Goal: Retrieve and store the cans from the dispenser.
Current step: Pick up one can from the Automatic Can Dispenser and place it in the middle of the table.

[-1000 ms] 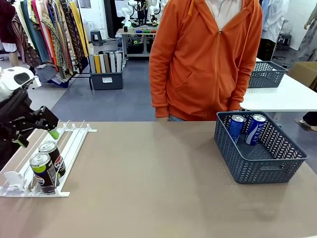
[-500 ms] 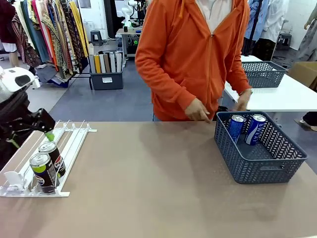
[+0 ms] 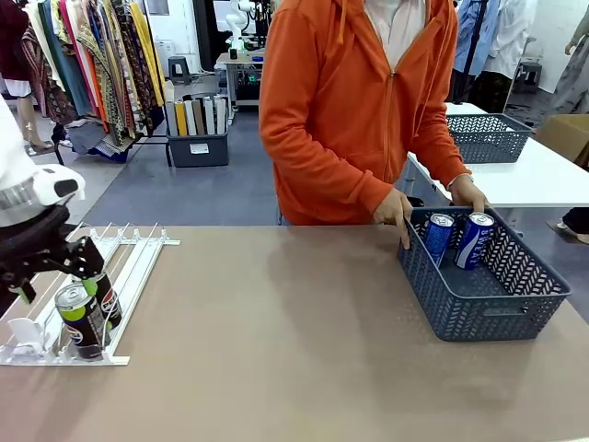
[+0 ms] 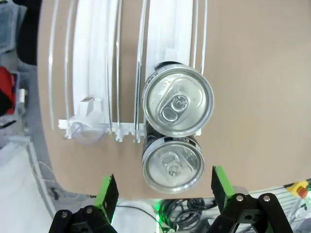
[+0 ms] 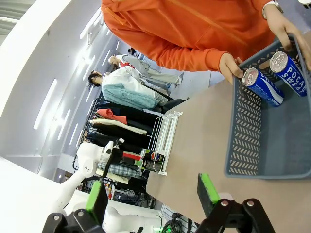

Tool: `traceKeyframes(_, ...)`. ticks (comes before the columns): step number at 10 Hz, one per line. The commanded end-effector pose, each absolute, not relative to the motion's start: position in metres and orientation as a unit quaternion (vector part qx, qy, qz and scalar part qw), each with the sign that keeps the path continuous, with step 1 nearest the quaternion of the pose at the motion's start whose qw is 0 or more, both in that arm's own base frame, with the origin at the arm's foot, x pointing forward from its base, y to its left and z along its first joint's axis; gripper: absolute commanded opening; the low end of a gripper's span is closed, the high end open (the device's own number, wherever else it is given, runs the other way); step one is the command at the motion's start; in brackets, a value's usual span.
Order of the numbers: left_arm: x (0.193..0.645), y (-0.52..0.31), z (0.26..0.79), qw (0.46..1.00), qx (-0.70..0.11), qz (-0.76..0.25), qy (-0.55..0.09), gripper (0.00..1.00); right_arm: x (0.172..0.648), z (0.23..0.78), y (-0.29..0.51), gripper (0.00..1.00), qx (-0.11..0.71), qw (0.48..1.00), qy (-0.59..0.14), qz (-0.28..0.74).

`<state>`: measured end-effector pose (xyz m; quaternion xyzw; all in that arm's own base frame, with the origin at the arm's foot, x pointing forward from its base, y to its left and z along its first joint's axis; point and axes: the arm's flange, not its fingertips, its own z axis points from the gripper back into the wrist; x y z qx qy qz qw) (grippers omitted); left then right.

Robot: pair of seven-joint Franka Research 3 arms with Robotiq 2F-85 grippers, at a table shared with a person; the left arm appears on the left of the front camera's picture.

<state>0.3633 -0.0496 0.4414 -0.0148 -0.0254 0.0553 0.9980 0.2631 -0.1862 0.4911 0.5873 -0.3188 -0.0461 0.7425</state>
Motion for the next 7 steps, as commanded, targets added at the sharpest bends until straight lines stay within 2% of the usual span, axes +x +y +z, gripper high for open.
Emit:
traceKeyframes(1,0.379,-0.05,0.432,0.996,-0.034,0.086,-0.016,1.0,0.266,0.495,-0.185,1.0,0.594,0.732,-0.33,-0.044)
traceKeyframes(7,0.395,-0.055,0.414,0.996,-0.043,0.084,0.003,1.0,0.266,0.495,-0.185,1.0,0.594,0.732,-0.33,-0.044)
